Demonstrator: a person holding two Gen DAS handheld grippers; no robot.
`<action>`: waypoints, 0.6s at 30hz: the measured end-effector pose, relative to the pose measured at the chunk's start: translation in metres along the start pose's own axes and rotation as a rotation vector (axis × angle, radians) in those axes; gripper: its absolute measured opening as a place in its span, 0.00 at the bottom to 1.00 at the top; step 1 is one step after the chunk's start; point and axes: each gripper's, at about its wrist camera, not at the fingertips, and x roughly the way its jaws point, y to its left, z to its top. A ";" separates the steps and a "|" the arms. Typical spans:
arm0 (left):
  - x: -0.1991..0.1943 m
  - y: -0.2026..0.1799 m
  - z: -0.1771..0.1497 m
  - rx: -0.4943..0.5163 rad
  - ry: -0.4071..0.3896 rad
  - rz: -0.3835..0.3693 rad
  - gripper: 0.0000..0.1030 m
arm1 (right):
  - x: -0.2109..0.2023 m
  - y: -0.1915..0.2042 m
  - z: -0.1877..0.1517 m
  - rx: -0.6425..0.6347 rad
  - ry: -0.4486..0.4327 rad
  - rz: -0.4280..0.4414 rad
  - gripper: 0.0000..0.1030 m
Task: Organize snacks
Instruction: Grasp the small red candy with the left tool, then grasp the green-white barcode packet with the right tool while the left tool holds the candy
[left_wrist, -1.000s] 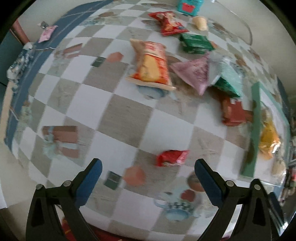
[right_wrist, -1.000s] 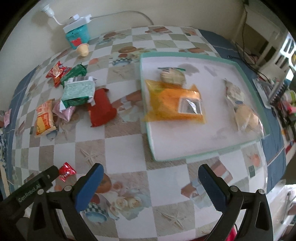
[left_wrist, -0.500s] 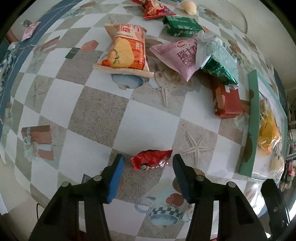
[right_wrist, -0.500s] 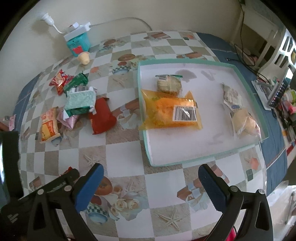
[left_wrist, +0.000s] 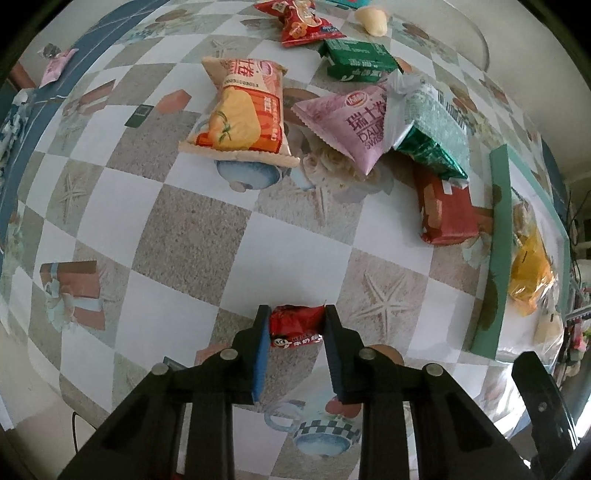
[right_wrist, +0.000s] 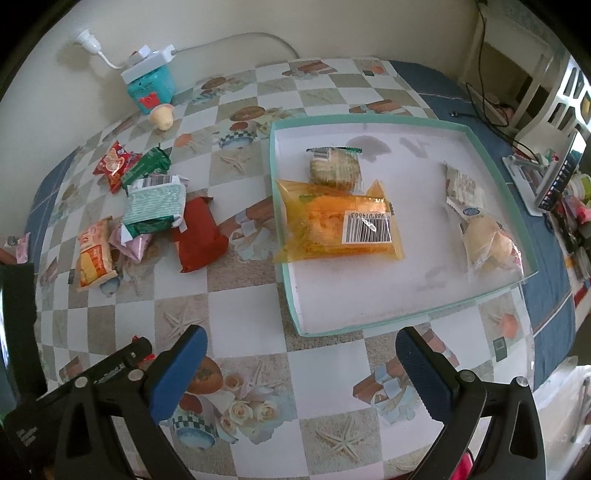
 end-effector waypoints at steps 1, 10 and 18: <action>-0.003 0.000 0.002 -0.008 -0.009 0.002 0.28 | 0.001 0.000 0.001 0.001 -0.002 0.005 1.00; -0.045 0.003 0.033 -0.094 -0.088 -0.027 0.28 | -0.002 0.019 0.029 -0.013 -0.096 0.097 1.00; -0.046 0.010 0.068 -0.200 -0.122 0.010 0.28 | -0.003 0.035 0.063 -0.025 -0.184 0.153 1.00</action>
